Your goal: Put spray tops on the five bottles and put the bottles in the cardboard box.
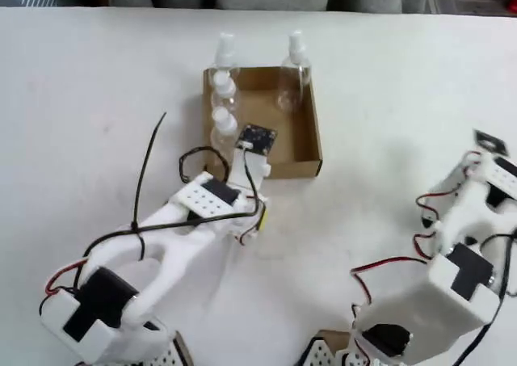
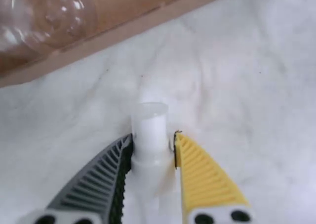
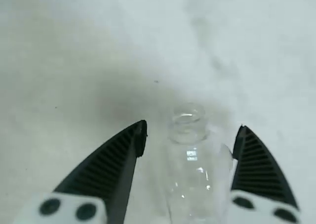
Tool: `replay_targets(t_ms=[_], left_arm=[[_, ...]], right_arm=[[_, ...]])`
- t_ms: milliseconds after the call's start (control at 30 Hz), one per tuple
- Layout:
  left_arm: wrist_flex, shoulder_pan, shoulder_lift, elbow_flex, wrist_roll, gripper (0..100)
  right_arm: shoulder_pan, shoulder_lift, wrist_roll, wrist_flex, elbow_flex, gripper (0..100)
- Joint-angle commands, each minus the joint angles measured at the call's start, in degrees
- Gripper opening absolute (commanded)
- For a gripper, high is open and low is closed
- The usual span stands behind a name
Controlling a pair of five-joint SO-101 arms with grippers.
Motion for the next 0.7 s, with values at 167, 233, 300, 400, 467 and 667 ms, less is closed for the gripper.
replay_targets(t_ms=[167,233,300,400,467,667], left_arm=[[-0.53,-0.66,-3.74,0.18,-0.53,2],[-0.53,-0.66,-3.74,0.18,-0.53,2],[-0.53,-0.66,-3.74,0.18,-0.53,2],[-0.53,-0.66,-3.74,0.18,-0.53,2],[-0.53,-0.66,-3.74,0.18,-0.53,2],[-0.53,-0.66,-3.74,0.18,-0.53,2]], right_arm=[[-1.63,-1.10,2.90,1.71,-3.87,27.2],[-1.63,-1.10,3.52,1.71,-3.87,31.6],[-1.45,-1.10,5.63,2.42,-3.87,33.4],[-1.36,-1.10,9.41,6.02,-3.96,33.3],[-1.19,-1.10,11.60,7.60,-3.87,33.3],[3.91,-1.10,16.35,8.13,-3.52,33.3]])
